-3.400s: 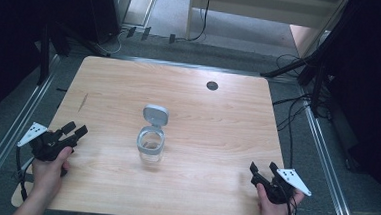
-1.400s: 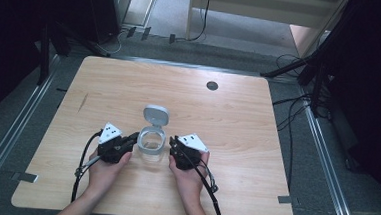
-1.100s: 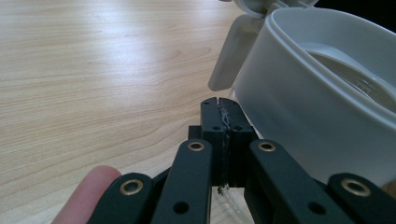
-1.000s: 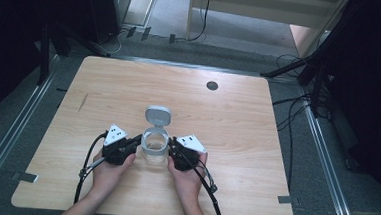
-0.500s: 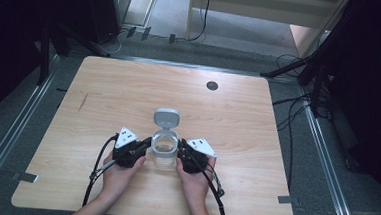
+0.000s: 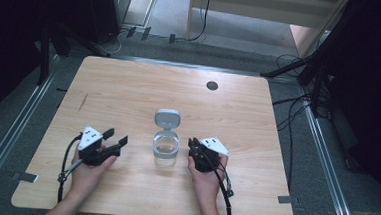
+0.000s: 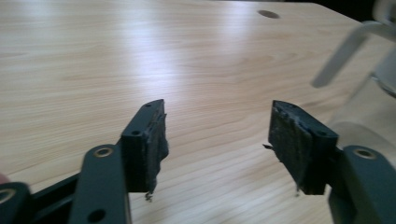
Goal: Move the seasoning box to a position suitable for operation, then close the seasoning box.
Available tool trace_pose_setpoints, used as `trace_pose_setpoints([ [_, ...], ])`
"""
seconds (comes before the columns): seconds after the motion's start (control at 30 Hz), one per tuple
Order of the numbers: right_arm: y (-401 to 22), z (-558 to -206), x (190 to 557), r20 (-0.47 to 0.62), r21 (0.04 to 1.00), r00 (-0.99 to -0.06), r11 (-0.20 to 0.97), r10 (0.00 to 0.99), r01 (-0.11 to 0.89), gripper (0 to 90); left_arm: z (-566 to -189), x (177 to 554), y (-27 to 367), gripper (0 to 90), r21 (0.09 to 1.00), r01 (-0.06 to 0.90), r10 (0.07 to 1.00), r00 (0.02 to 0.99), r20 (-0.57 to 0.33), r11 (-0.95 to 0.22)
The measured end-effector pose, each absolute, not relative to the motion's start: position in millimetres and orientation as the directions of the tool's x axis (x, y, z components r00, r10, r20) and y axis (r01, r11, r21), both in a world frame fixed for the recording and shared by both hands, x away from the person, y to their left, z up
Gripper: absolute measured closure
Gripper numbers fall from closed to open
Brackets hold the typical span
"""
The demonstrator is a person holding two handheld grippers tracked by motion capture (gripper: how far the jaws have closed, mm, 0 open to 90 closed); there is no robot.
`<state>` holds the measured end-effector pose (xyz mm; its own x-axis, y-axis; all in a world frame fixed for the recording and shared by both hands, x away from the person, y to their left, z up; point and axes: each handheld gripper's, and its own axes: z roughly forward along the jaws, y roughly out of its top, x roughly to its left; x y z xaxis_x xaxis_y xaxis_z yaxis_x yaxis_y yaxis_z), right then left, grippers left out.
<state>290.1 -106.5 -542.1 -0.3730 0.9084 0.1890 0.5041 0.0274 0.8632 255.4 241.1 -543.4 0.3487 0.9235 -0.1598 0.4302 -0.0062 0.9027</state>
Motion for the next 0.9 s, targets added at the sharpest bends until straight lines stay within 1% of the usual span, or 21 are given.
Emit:
trace_pose_setpoints([
  [0.03, -108.4, -540.9, 291.3, 0.192, 0.863, -0.371, 0.024, 0.909, 0.505, 80.4, -543.4, 255.4, 241.1, 34.8, 0.903, 0.430, 0.924, 0.349, -0.160, -0.006],
  [0.07, -108.4, -540.9, 291.3, 0.192, 0.863, -0.371, 0.024, 0.909, 0.505, 80.4, -543.0, 254.5, 248.4, 34.8, 0.901, 0.434, 0.930, 0.332, -0.155, -0.004],
  [0.1, -111.4, -538.1, 294.3, 0.197, 0.861, -0.370, 0.020, 0.908, 0.508, 81.0, -543.7, 252.1, 261.2, 30.0, 0.897, 0.441, 0.935, 0.312, -0.168, 0.014],
  [0.13, -111.4, -538.1, 294.3, 0.197, 0.861, -0.370, 0.020, 0.908, 0.508, 81.0, -543.7, 252.1, 261.2, 27.9, 0.897, 0.441, 0.935, 0.312, -0.168, 0.014],
  [0.23, -111.2, -532.7, 298.5, 0.184, 0.864, -0.381, 0.036, 0.906, 0.502, 81.4, -543.4, 247.1, 277.3, 26.5, 0.891, 0.453, 0.942, 0.284, -0.178, 0.032],
  [0.3, -108.0, -525.8, 303.7, 0.160, 0.870, -0.404, 0.065, 0.901, 0.489, 81.4, -543.0, 238.8, 290.5, 25.1, 0.894, 0.448, 0.954, 0.266, -0.140, 0.006],
  [0.37, -106.6, -522.8, 305.4, 0.156, 0.871, -0.408, 0.070, 0.900, 0.486, 81.4, -543.2, 235.3, 296.9, 25.1, 0.893, 0.450, 0.956, 0.261, -0.137, 0.005],
  [0.47, -101.8, -509.7, 311.1, 0.138, 0.879, -0.440, 0.095, 0.887, 0.466, 81.4, -544.8, 225.5, 310.9, 25.2, 0.890, 0.456, 0.962, 0.242, -0.123, -0.001],
  [0.53, -99.4, -502.5, 314.8, 0.125, 0.883, -0.465, 0.115, 0.876, 0.454, 81.6, -545.3, 220.7, 320.0, 25.5, 0.886, 0.463, 0.962, 0.236, -0.139, 0.015],
  [0.57, -97.1, -494.7, 319.7, 0.118, 0.886, -0.486, 0.128, 0.866, 0.445, 82.1, -545.5, 219.9, 327.0, 26.1, 0.883, 0.467, 0.960, 0.225, -0.165, 0.043],
  [0.63, -94.8, -488.3, 325.0, 0.130, 0.884, -0.504, 0.130, 0.854, 0.449, 82.2, -547.4, 224.0, 334.4, 26.3, 0.871, 0.476, 0.945, 0.216, -0.246, 0.118],
  [0.67, -93.0, -484.9, 327.9, 0.122, 0.887, -0.515, 0.139, 0.849, 0.440, 82.4, -547.4, 224.0, 334.4, 26.4, 0.871, 0.476, 0.945, 0.216, -0.246, 0.118],
  [0.73, -91.2, -481.6, 330.5, 0.120, 0.888, -0.522, 0.143, 0.844, 0.436, 82.3, -548.8, 227.6, 339.4, 26.5, 0.857, 0.487, 0.933, 0.203, -0.297, 0.167],
  [0.77, -89.5, -474.8, 337.9, 0.145, 0.893, -0.541, 0.126, 0.829, 0.433, 82.3, -549.0, 228.3, 341.1, 27.4, 0.854, 0.487, 0.930, 0.198, -0.310, 0.181],
  [0.83, -89.5, -472.6, 340.6, 0.158, 0.893, -0.541, 0.114, 0.826, 0.436, 82.4, -549.3, 228.9, 341.8, 27.8, 0.852, 0.490, 0.928, 0.199, -0.316, 0.185],
  [0.9, -89.7, -465.8, 348.1, 0.191, 0.895, -0.548, 0.085, 0.815, 0.439, 82.4, -549.5, 229.6, 339.7, 29.3, 0.853, 0.493, 0.930, 0.205, -0.304, 0.171],
])
